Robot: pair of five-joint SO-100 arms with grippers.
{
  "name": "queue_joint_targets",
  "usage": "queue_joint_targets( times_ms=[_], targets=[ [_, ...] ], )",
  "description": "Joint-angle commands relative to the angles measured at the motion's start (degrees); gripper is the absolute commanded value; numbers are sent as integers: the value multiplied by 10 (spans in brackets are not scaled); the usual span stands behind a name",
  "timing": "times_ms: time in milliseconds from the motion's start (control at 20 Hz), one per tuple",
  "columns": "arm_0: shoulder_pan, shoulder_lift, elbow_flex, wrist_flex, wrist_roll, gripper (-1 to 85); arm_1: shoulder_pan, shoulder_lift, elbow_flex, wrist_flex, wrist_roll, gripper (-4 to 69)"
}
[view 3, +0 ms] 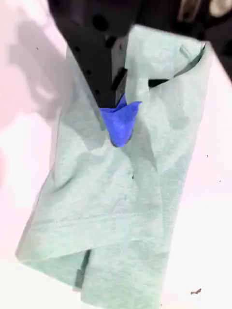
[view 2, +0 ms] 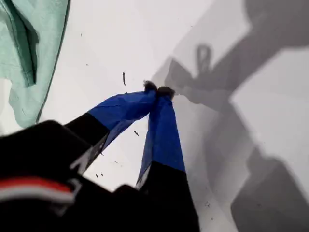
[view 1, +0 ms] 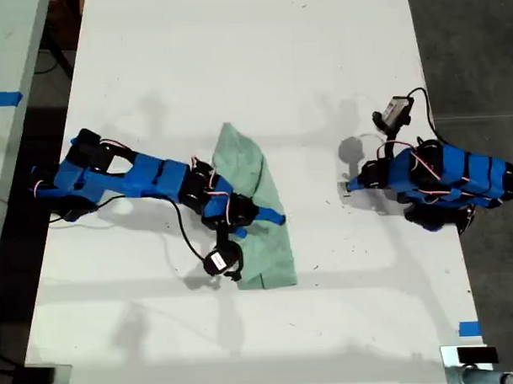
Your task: Fold t shirt
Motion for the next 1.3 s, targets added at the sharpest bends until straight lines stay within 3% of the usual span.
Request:
queue_joint_targets(
  times_ms=[0,100,350,450,550,600,650,700,750,800,1250],
  targets=[
    [-15,131,-15,109,52,-4,-2,5,15,3,-4,-1],
    [-54,243,57,207,32,-4,-1,5,15,3,-5,-1],
    [-209,504,353,205,72,-4,0,5,15,3,-6,-1],
    [-294,666,526,142,106,-4,-1,5,15,3,-6,-1],
    [-378,892,749,11,159,-4,-1,5,15,3,-6,-1],
    [-437,1024,881,-39,218,-4,-2,5,15,3,-7,-1],
    [-467,1187,1015,-88,348,-4,-2,5,15,3,-7,-1],
    [-475,1409,1137,-98,447,-4,-2,5,15,3,-8,-1],
    [-477,1405,1188,-98,496,-4,-2,5,14,2,-9,-1],
    [-495,1397,1281,-159,523,-4,-2,6,15,2,-8,-1],
    [-503,1404,1296,-163,528,-4,-4,6,15,2,-9,-1]
  ],
)
